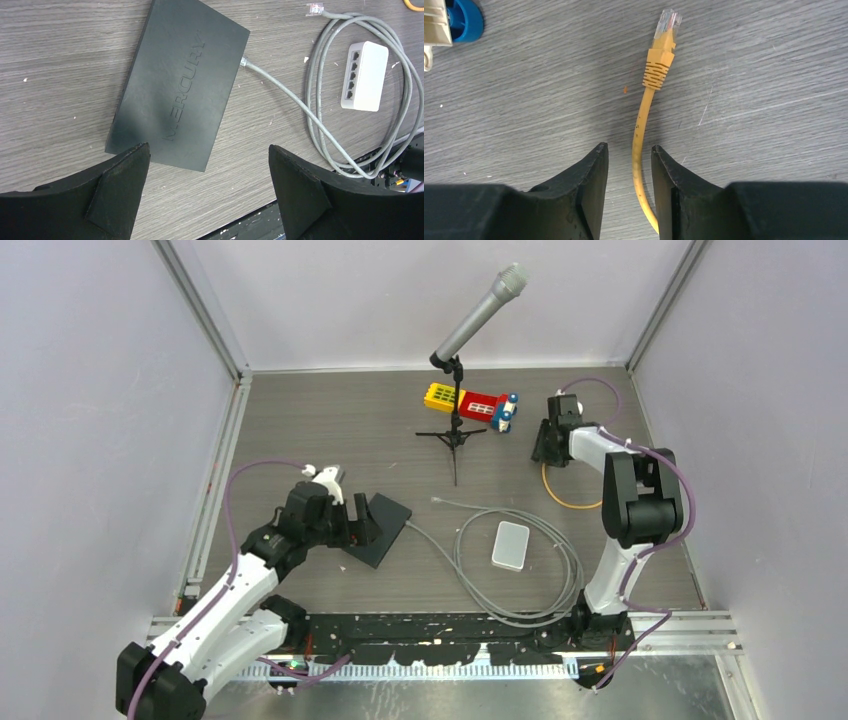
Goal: Insert the plug into the switch port
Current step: Pick up the switch port at the center of the board.
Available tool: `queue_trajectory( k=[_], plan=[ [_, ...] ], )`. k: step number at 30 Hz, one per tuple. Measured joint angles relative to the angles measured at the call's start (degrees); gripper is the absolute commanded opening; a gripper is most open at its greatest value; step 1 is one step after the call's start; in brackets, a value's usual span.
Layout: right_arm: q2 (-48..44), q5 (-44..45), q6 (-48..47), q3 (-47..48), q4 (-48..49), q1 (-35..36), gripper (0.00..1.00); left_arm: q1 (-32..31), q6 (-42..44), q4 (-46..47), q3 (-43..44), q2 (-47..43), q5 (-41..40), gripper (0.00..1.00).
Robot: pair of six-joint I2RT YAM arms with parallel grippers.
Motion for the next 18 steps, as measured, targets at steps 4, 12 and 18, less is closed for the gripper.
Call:
queue_trajectory(
  k=[4,12,18],
  plan=[
    [-0.02,0.04,-0.26,0.0,-0.28,0.0,0.45,0.0,-0.02,-0.04,-0.44,-0.11,-0.2,0.9],
    [-2.43,0.15,-0.68,-1.86,-1.01,0.0,0.54,0.0,-0.04,0.0,-1.25,-0.52,-1.03,0.9],
    [-7.52,0.68,-1.38,-2.97,-2.21,0.0,0.68,0.0,-0.04,0.0,-1.31,-0.55,-1.38,0.9]
  ],
)
